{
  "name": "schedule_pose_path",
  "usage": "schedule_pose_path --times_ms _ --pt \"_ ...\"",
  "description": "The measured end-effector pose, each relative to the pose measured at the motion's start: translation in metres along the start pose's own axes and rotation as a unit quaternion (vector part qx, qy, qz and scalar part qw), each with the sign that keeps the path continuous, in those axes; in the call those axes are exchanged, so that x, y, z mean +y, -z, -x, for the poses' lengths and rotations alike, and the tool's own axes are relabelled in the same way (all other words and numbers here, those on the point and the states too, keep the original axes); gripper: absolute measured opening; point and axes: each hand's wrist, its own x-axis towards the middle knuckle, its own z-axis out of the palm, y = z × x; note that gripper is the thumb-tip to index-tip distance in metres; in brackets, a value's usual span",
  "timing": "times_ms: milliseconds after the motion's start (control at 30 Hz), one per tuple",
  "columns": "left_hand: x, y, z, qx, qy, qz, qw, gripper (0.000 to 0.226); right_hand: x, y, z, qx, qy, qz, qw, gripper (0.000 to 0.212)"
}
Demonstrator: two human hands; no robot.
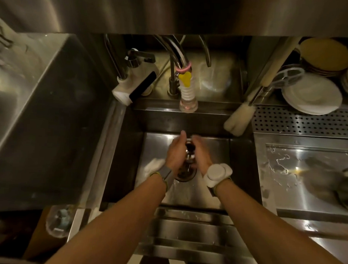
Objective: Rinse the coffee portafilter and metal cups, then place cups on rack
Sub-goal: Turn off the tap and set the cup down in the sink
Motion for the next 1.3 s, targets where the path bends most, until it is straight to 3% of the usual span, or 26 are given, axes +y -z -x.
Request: schedule_pose_path --times_ms 67,100,200,233,333,433,500,567,600,767,800,900,1033,1167,1300 --pt "0.006 -0.003 -0.001 0.015 -0.06 -0.011 0.998 0.053 -0.007 0.002 -0.002 0.023 0.073 0.002 0.997 0.018" --pt "0.004 -0.004 -0.003 0.0 -0.043 -0.022 0.999 0.055 -0.006 0.003 -0.002 0.025 0.067 0.013 0.997 0.019" --pt "-0.01 0.003 0.01 -0.084 0.144 0.006 0.986 0.073 0.006 0.005 0.009 -0.046 -0.102 0.018 0.994 0.038" --pt "-0.008 0.003 0.017 -0.093 0.158 0.026 0.983 0.074 0.002 0.005 0.01 -0.065 -0.123 0.03 0.99 0.043" --pt "0.01 -0.001 0.018 -0.035 0.036 0.08 0.996 0.061 -0.017 0.002 0.005 -0.026 -0.005 0.04 0.999 0.039" --pt "0.027 -0.003 0.022 0.028 -0.086 0.048 0.995 0.048 -0.037 -0.008 0.015 0.008 0.127 0.026 0.992 0.029" --pt "0.02 -0.001 0.027 0.001 -0.028 0.017 0.999 0.05 -0.028 -0.003 0.021 0.013 0.069 0.062 0.996 0.035" --pt "0.011 0.005 0.034 -0.055 0.1 -0.01 0.993 0.058 -0.021 0.003 0.036 -0.055 -0.114 0.041 0.991 0.046" --pt "0.011 0.005 0.036 -0.074 0.127 -0.026 0.989 0.061 -0.021 0.007 0.042 -0.069 -0.147 0.033 0.986 0.048" --pt "0.015 -0.004 0.037 -0.033 -0.001 -0.032 0.999 0.057 -0.02 0.006 0.041 0.04 0.031 0.029 0.998 0.032" --pt "0.013 -0.005 0.041 -0.044 0.004 -0.044 0.998 0.059 -0.019 0.006 0.043 0.025 0.026 0.046 0.998 0.031" --pt "0.001 -0.003 0.048 -0.106 0.136 -0.015 0.985 0.072 -0.015 0.01 0.051 -0.033 -0.079 0.022 0.996 0.039" --pt "0.011 -0.006 0.054 -0.048 0.036 0.001 0.998 0.044 -0.015 0.015 0.048 0.059 0.006 0.03 0.998 0.028" --pt "0.021 -0.015 0.067 -0.097 0.066 -0.042 0.992 0.059 -0.034 0.028 0.063 0.015 -0.06 0.062 0.996 0.047" --pt "0.058 -0.047 0.086 -0.041 -0.092 -0.229 0.968 0.065 -0.065 0.062 0.074 0.058 0.014 0.088 0.994 0.041"
